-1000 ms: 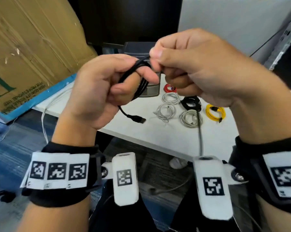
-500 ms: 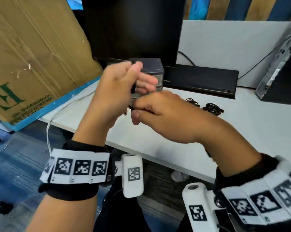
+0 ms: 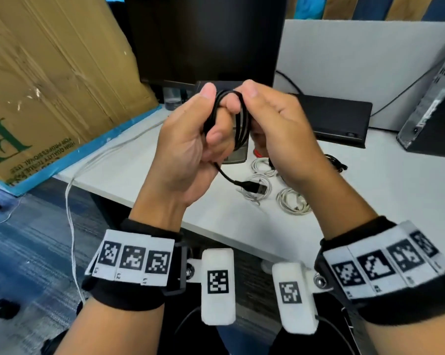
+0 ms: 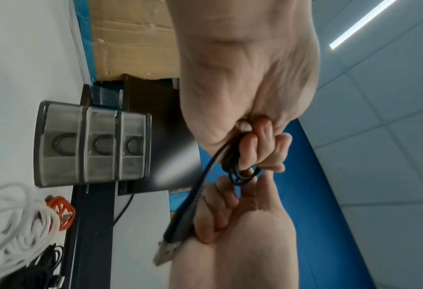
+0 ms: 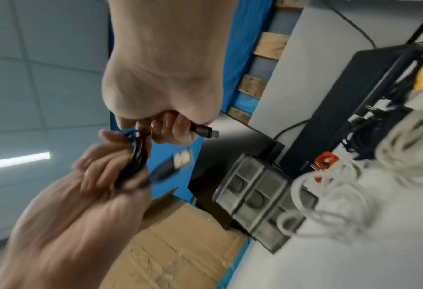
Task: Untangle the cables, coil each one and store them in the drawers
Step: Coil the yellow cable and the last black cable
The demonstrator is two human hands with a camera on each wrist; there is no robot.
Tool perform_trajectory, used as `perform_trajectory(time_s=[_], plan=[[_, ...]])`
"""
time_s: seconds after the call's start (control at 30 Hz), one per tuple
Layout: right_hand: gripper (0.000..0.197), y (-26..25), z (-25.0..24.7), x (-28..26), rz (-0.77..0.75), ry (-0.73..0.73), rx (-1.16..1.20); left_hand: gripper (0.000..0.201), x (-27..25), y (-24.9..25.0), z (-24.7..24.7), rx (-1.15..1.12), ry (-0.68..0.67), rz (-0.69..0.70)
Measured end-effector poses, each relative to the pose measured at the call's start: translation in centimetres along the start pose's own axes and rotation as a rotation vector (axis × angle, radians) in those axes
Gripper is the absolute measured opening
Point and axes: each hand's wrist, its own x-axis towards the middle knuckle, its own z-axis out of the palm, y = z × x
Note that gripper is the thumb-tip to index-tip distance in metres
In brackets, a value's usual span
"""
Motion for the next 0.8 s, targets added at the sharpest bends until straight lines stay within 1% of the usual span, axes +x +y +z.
perform_trajectory(time_s=[0.03,0.07,0.13,0.2,0.23,0.3,0.33,0.37,0.43,0.47,0.57,0.63,0.7,0.8], plan=[[0.035,0.4,0.3,-0.5,0.039,-0.014,0.024,0.044,0.1,-0.3,0.1,-0.01,0.026,-0.006],[0.035,0.8,0.7,-0.8,0.051,-0.019,-0.001,0.044,0.2,-0.5,0.2,-0.023,0.046,-0.022],[0.037,1.4,0.9,-1.2,0.0,0.007,-0.159,0.045,0.2,-0.9,0.4,-0.047,0.088,-0.069],[0.035,1.9,0.7,-1.2,-0.014,0.06,-0.287,0.043,0.4,-1.2,0.5,-0.052,0.14,-0.108],[0.034,2.0,0.5,-1.2,-0.016,0.087,-0.322,0.04,0.4,-1.4,0.4,-0.032,0.171,-0.108],[0.034,2.0,0.5,-1.0,-0.031,0.129,-0.368,0.026,0.5,-1.5,0.0,0.082,0.247,-0.066],[0.035,2.0,0.5,-0.9,-0.039,0.132,-0.392,0.019,0.5,-1.4,-0.4,0.153,0.275,-0.045],[0.035,2.1,0.5,-0.9,-0.04,0.126,-0.417,0.017,0.4,-1.3,-0.7,0.22,0.288,-0.044],[0.034,2.3,0.4,-0.8,-0.035,0.109,-0.461,0.018,0.2,-1.2,-1.2,0.298,0.268,-0.088],[0.034,2.5,0.3,-0.9,-0.03,0.098,-0.478,0.019,0.1,-1.1,-1.3,0.283,0.245,-0.127],[0.035,2.7,0.5,-1.3,-0.024,0.041,-0.5,0.014,-0.3,-1.2,-1.3,0.069,0.213,-0.243],[0.034,2.7,0.8,-1.8,0.0,-0.012,-0.514,0.017,-0.4,-1.6,-1.4,0.003,0.234,-0.265],[0.033,2.7,0.9,-2.6,0.062,-0.072,-0.48,0.019,-0.6,-2.1,-1.6,0.065,0.257,-0.263],[0.024,2.8,0.1,-4.5,0.236,-0.142,-0.298,0.023,-1.1,-2.7,-1.5,0.208,0.233,-0.26]])
